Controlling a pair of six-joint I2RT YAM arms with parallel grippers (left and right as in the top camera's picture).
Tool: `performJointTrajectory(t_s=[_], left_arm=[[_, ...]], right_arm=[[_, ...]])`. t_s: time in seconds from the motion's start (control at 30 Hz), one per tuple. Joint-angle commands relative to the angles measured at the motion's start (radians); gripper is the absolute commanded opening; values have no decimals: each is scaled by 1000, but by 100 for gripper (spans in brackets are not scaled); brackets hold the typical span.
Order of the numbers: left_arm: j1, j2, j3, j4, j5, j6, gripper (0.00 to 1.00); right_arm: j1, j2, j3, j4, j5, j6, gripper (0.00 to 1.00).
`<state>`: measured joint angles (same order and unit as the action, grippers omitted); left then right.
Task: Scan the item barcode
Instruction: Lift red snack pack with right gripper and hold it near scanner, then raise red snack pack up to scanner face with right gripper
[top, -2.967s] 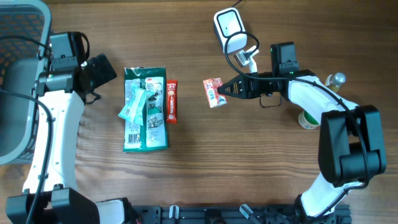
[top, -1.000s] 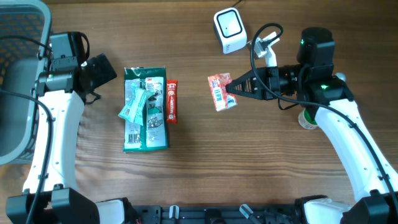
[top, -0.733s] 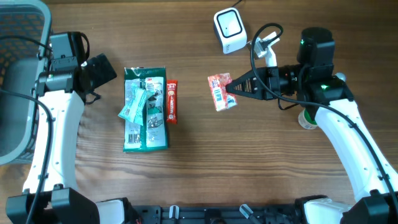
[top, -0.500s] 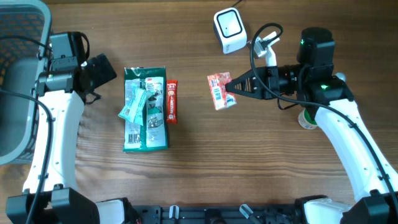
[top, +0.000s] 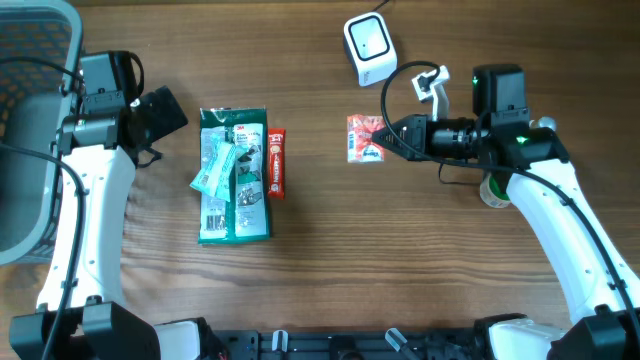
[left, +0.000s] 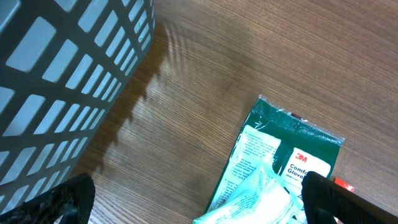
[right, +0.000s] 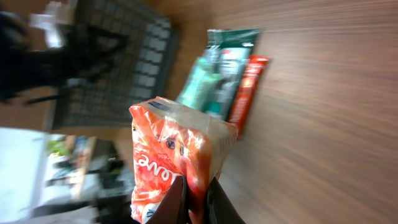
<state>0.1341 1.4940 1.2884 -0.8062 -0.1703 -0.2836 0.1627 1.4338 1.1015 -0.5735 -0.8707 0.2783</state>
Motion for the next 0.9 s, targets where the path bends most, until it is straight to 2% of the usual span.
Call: performJointTrajectory(t_s=[0.0, 0.37, 0.6, 0.87], left_arm=[[6, -2, 6, 2, -2, -13, 100], [6, -2, 6, 3, -2, -13, 100], [6, -2, 6, 2, -2, -13, 100], [6, -2, 6, 2, -2, -13, 100]], right_arm=[[6, -13, -3, -27, 165, -71, 8], [38, -13, 15, -35, 176, -122, 4], [56, -13, 312, -274, 238, -208, 4], [154, -11, 563, -432, 410, -314, 4]])
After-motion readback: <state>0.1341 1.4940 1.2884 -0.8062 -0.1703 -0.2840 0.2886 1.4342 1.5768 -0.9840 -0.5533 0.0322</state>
